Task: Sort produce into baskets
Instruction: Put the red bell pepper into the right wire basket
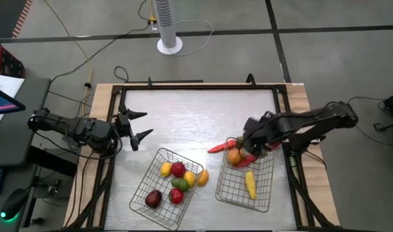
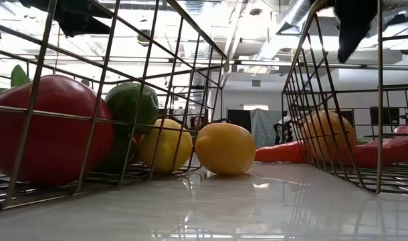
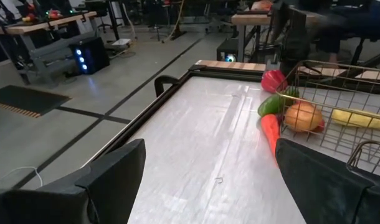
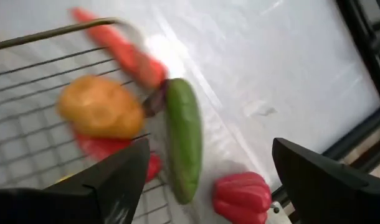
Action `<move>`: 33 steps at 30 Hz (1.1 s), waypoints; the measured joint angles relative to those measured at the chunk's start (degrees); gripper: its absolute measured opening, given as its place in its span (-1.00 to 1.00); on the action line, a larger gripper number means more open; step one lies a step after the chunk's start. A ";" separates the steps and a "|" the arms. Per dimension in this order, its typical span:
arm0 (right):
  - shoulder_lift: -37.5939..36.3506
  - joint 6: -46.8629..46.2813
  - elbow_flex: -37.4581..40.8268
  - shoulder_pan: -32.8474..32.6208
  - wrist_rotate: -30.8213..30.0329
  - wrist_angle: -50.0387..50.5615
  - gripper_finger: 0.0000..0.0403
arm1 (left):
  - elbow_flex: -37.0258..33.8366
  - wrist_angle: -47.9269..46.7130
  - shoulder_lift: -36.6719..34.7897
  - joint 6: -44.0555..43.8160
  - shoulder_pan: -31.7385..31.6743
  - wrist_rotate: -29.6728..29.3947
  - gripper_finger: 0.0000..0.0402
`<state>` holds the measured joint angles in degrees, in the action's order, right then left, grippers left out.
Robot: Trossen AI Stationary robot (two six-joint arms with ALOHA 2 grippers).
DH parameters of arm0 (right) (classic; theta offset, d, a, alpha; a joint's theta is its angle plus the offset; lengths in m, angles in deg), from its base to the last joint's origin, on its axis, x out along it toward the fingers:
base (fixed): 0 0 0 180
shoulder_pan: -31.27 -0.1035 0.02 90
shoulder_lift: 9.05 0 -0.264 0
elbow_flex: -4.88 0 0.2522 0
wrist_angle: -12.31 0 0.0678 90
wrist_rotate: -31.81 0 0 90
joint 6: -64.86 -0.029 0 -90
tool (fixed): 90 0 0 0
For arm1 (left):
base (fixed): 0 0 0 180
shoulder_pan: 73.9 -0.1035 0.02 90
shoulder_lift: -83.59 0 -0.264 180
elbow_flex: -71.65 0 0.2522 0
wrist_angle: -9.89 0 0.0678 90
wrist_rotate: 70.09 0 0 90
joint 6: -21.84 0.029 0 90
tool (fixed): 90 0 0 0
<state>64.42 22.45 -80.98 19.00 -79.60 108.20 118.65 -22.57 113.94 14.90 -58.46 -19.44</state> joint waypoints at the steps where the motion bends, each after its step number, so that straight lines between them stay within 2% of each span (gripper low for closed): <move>1: -2.21 -0.53 2.17 1.30 0.02 -0.92 0.78 | 0.00 -0.04 0.00 0.00 0.00 0.00 0.72; 5: -9.69 -3.97 11.35 7.35 0.49 -1.28 0.73 | 0.00 -0.33 0.02 0.01 0.00 -0.02 0.72; 8: -13.76 -6.59 17.43 13.55 3.40 -1.80 0.72 | 0.00 -0.33 0.00 0.02 0.00 -0.07 0.72; 13: -14.45 -6.33 24.19 22.49 8.80 -1.72 0.74 | 0.00 -0.01 0.02 0.31 0.00 -0.11 0.72; 21: -6.72 -1.28 26.29 31.62 12.36 -1.80 0.80 | 0.00 0.09 0.01 0.43 -0.01 -0.35 0.72; 33: 10.14 6.94 26.21 38.36 18.99 -1.35 0.80 | 0.00 -1.77 0.02 1.16 0.00 -0.30 0.72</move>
<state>74.56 29.39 -54.77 57.36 -60.61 106.85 118.65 -24.34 113.96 16.06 -58.46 -19.75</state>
